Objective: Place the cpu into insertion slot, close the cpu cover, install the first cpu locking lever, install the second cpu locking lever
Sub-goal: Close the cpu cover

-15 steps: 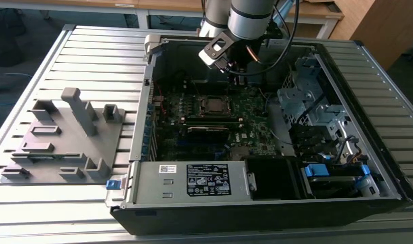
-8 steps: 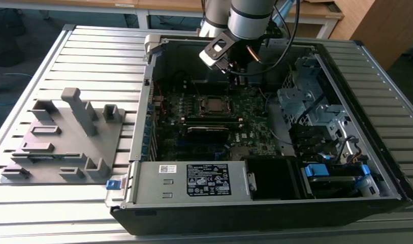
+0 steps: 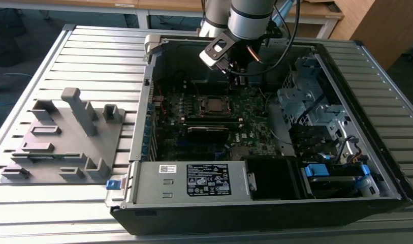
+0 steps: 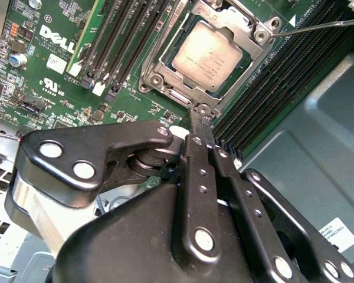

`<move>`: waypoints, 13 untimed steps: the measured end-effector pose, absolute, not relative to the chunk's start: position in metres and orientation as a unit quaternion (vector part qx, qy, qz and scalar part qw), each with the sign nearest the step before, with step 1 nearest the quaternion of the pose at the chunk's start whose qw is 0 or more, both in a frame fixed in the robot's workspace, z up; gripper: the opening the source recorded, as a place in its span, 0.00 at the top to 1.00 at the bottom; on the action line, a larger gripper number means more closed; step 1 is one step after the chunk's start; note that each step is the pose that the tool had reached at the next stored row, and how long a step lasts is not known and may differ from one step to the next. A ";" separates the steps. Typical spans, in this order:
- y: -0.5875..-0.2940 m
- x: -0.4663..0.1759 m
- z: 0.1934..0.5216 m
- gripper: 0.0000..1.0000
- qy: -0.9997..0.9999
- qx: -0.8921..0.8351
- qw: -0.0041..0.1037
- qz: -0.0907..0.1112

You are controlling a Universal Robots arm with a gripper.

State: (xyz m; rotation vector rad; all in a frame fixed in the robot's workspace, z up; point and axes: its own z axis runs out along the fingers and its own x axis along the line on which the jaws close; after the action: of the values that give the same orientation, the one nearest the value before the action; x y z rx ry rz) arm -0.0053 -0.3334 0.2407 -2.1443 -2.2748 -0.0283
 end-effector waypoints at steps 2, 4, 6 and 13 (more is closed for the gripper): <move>-0.333 -0.005 0.241 0.90 -0.728 -0.686 0.008 -0.009; -0.333 -0.005 0.241 0.90 -0.728 -0.686 0.008 -0.009; -0.333 -0.005 0.241 0.90 -0.728 -0.686 0.008 -0.009; -0.333 -0.005 0.241 0.90 -0.735 -0.678 0.008 -0.009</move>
State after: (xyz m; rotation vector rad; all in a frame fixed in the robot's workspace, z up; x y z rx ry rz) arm -0.0053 -0.3334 0.2407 -2.1184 -2.2986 -0.0280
